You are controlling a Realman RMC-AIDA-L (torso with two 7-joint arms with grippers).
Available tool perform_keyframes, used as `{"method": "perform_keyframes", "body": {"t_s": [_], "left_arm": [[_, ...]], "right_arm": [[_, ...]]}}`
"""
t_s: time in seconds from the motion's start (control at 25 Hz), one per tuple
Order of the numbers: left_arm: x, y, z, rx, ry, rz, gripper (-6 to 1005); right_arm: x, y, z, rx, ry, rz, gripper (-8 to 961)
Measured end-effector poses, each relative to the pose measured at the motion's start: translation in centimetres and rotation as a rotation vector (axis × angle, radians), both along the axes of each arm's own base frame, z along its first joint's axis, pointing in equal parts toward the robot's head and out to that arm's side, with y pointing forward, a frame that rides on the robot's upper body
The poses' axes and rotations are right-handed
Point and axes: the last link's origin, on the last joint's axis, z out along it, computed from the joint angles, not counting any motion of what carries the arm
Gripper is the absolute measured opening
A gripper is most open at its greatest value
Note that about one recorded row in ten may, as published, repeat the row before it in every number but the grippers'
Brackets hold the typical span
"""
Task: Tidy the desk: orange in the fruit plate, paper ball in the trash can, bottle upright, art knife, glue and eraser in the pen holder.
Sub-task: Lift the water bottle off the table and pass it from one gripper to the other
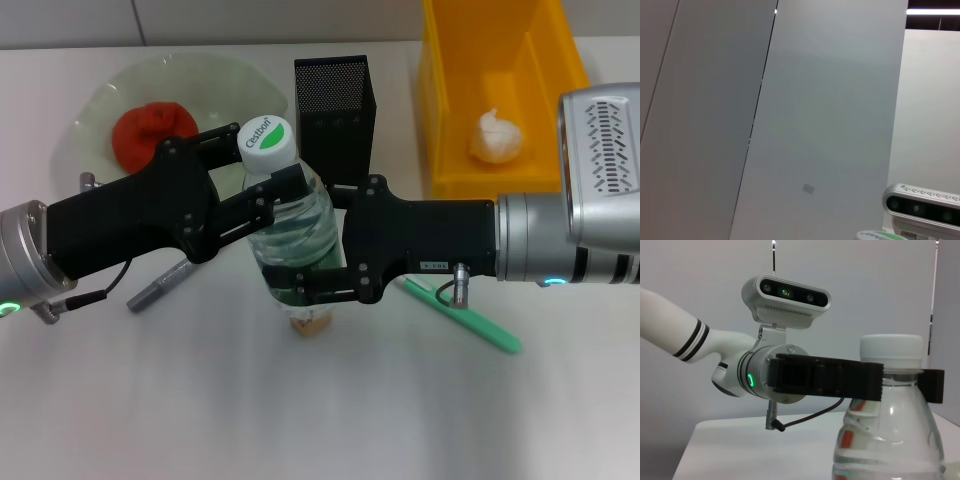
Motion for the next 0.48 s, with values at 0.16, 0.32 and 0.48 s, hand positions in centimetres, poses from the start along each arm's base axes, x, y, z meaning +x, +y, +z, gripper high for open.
{"method": "perform_keyframes", "body": {"t_s": [0.16, 0.32, 0.48], "left_arm": [[0.05, 0.04, 0.00, 0.000, 0.000, -0.002, 485], [0.09, 0.05, 0.03, 0.001, -0.002, -0.003, 482], [0.07, 0.03, 0.00, -0.001, 0.000, -0.003, 481]], "right_arm": [[-0.05, 0.01, 0.04, 0.011, 0.000, 0.018, 758], [-0.19, -0.18, 0.06, 0.030, 0.028, 0.035, 758], [-0.20, -0.22, -0.05, 0.037, 0.042, 0.035, 758]]}}
